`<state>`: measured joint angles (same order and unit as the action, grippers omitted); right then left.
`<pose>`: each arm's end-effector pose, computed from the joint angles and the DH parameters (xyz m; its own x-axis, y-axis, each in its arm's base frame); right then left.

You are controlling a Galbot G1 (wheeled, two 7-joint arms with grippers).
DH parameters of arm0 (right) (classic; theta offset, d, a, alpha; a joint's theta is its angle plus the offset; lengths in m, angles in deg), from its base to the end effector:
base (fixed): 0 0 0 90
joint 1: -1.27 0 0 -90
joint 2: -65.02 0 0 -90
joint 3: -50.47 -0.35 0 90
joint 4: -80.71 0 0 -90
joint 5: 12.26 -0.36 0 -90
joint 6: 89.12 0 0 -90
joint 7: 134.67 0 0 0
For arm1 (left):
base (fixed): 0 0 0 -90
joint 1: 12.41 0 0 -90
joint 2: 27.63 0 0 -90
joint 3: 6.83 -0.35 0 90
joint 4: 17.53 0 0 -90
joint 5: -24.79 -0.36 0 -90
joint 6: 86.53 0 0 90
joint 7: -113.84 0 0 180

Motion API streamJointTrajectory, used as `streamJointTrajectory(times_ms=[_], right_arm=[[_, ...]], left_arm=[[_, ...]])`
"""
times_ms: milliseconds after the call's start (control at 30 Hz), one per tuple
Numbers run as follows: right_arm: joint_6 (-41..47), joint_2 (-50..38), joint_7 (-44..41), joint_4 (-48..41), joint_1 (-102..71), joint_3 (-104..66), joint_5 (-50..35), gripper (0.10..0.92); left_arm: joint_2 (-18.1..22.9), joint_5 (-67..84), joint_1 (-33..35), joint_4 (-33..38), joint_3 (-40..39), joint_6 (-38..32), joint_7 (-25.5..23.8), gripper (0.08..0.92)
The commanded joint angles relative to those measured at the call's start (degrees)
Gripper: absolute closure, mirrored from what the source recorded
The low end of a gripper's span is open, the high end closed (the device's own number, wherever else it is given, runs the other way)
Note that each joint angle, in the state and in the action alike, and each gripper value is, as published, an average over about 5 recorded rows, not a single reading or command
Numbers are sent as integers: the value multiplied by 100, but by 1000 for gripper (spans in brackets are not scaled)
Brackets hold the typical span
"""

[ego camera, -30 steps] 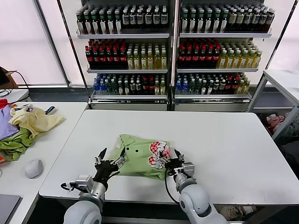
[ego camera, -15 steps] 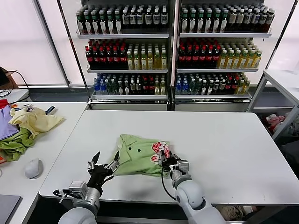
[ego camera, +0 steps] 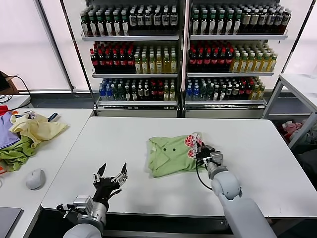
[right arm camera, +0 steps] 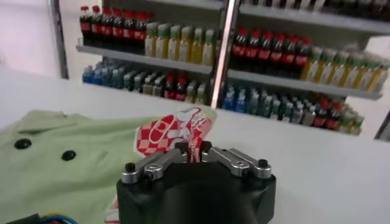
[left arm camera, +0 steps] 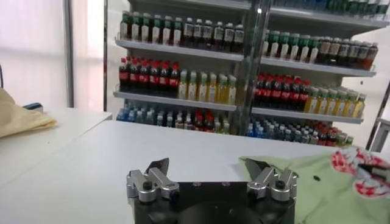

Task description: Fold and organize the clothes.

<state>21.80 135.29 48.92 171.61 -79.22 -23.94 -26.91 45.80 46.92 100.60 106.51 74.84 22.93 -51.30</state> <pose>0.4009 -0.0252 -0.2946 -0.9525 -0.1472 0.2666 -0.1884 0.9727 -0.1357 0.2112 0.0009 -0.2577 -0.9702 0.0775 0.2297 0.0503 0.9913 -0.1220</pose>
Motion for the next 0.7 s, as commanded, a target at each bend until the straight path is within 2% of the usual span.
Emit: streamJointTrajectory(times_ms=[33,400,600,700], right_arm=[[-797,-322,52,628,-882,-868,268,740],[-982,-234,-65,2766,-2964,-1926,275,437],[-1291,-152,6,3075,-3502,-2082,241,269],[-1275,-100,100,3134,-3590,-2039,255,217]], left_arm=[[36,-106,114,67,-11,-13,-27,177],[273,-398,248,133,-157,-68,-171,177],[334,-520,331,233,-190,-94,-243,177],[353,-601,384,283,-187,-123,-280,177]])
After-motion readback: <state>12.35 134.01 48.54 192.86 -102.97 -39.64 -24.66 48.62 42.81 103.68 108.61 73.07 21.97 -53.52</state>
